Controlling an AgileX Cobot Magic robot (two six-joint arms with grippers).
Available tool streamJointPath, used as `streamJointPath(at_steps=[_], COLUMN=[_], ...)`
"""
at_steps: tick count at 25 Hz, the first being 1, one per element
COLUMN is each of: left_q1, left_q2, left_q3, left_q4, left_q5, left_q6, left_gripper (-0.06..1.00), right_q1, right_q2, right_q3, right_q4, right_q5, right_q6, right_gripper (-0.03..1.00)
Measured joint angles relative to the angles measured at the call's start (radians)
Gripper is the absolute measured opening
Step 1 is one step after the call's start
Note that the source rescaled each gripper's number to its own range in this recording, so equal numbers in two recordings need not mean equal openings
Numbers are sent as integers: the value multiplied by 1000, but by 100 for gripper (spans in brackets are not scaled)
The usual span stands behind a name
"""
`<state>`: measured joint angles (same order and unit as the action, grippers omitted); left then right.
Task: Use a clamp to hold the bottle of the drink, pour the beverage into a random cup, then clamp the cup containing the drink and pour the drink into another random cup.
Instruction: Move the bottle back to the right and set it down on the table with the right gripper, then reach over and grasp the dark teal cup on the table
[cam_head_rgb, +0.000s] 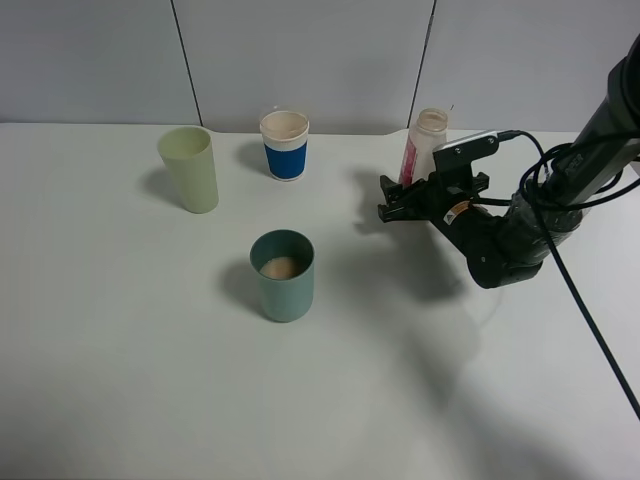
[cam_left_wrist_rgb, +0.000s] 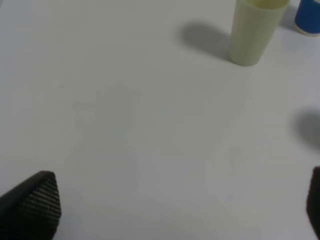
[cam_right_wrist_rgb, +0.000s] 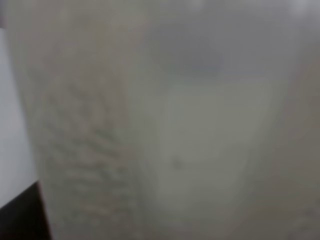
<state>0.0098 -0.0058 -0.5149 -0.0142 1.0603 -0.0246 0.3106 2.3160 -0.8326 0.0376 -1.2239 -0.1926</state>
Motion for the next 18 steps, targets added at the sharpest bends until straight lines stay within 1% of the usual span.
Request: streamJointPath(at_steps=[2, 4, 9, 12, 14, 16, 18], left_q1=[0, 0, 0, 0, 0, 0, 0], left_q2=[0, 0, 0, 0, 0, 0, 0], left_q3=[0, 0, 0, 0, 0, 0, 0], left_q4=[0, 0, 0, 0, 0, 0, 0], left_q5=[0, 0, 0, 0, 0, 0, 0], left_q6=[0, 0, 0, 0, 0, 0, 0], left_gripper=[100, 100, 100, 100, 100, 100, 100], right_q1=[0, 0, 0, 0, 0, 0, 0], right_q2=[0, 0, -34, -73, -119, -139, -173], right_q3=[1, 1, 13, 59, 119, 142, 175], right_q4=[0, 0, 0, 12, 30, 33, 49], right_q5=[0, 0, 6, 6, 7, 8, 9], right_q6=[0, 0, -17, -34, -54, -66, -77], right_gripper=[70, 71, 73, 73, 73, 75, 83])
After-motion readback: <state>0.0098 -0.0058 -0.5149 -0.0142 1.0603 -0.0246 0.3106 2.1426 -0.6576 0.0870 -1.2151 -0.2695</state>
